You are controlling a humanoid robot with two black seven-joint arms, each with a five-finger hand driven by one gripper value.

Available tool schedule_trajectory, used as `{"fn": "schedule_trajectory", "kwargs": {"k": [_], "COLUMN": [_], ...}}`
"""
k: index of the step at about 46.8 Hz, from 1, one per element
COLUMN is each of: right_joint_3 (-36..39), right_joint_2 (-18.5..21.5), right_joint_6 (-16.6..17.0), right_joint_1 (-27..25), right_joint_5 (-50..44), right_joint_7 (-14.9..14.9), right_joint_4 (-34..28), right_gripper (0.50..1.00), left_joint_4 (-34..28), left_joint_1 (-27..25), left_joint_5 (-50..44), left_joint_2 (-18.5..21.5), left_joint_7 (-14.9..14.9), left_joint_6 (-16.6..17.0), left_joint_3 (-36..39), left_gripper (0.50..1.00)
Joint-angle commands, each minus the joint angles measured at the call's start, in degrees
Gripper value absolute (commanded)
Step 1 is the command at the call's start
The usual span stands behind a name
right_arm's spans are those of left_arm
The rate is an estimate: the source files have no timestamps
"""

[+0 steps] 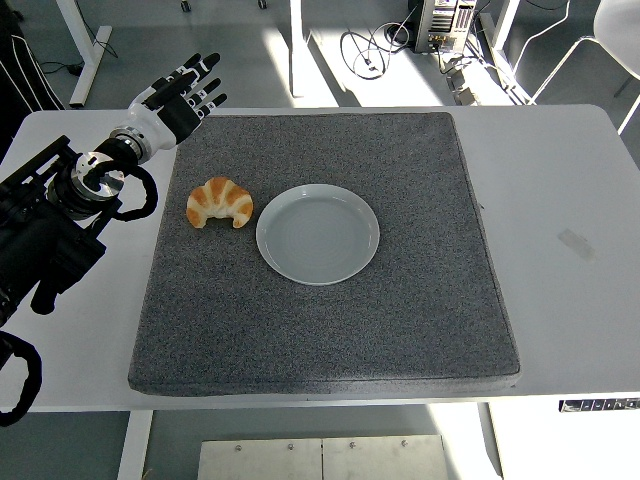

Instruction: Place the bread on the plate

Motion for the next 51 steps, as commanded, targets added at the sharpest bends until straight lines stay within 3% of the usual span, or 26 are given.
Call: {"fn": "schedule_trajectory", "kwargs": {"k": [1, 51], "right_joint_3": [-0.02, -0.02], "right_joint_2": [0.00, 0.00], "right_joint_6": [-0.01, -0.01], "right_joint_1": [0.00, -0.08], "right_joint_5": [0.00, 0.00], "right_joint_7": [0.00, 0.00], "right_joint_4": [-0.02, -0.02], "right_gripper": [1.000, 1.000], "left_joint_4": [0.01, 0.01], "left_joint_1": [-0.01, -0.18], "left_joint_5": [-0.08, 0.36], "left_joint_2": [-0.02, 0.07], "left_joint_7": [-0.09, -0.53], "left_joint_6": [-0.08, 0.09], "left_joint_3": [-0.10, 0.17], "left_gripper": [0.987, 0.987]}}
